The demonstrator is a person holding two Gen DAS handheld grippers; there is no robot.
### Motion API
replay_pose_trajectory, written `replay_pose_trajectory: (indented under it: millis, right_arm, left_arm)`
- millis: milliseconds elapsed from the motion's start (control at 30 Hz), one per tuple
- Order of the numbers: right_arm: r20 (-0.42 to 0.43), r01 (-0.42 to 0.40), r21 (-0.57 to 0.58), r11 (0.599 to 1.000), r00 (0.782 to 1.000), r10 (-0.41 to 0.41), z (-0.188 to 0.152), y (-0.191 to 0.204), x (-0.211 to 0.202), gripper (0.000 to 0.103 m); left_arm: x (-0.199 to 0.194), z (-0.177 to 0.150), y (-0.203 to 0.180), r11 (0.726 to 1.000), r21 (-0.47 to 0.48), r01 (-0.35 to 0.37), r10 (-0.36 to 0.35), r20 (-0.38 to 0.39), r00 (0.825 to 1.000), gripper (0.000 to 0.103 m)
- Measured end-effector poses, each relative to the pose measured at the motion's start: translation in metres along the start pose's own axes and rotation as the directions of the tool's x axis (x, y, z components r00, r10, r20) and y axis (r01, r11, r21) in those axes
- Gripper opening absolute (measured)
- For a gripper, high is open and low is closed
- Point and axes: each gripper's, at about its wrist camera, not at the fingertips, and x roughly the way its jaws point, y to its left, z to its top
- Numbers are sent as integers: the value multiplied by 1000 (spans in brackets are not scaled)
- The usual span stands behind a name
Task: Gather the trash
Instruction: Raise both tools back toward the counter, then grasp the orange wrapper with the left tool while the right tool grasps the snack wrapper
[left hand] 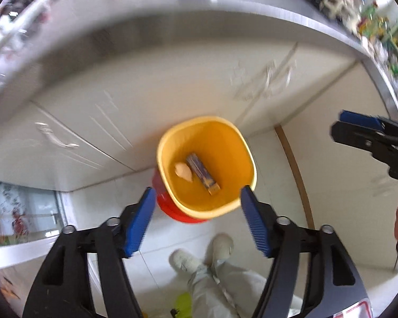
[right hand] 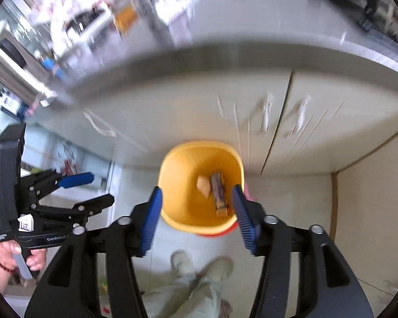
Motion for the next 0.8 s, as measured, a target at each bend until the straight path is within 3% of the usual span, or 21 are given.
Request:
replay_pose_trajectory:
  millis: [133,200,300,467,567,800]
  right_arm:
    - [106,-1,20,1000,994,-1,12,2,-40,72]
    - [146,6,28,1000,989,-10,20,2,-53,81]
    - [201,12,40,999,979,-20,35,2,-68,85]
    - [302,27,56,998,952,-43,54,13,-76,86]
    - [354,35,49,998,934,-50,62,20,-73,93]
    - [433,88,-49,995,900,-58,85,47,-41,93]
  left_arm:
    - [-41,11,4,996,-87,-36,43,90,995,90]
    - [-58,21,8,991,-125,-45,62,133,989,91]
    - [-72,33,11,984,-165,-70,99,180,979,96]
    - [-83,62,17,974,-191,-120,162,227,960,98]
    - [-84,77,26,969,-202,-145,192,236,953,98]
    - [-78,111,65,958,-214,-189,238,234,943,98]
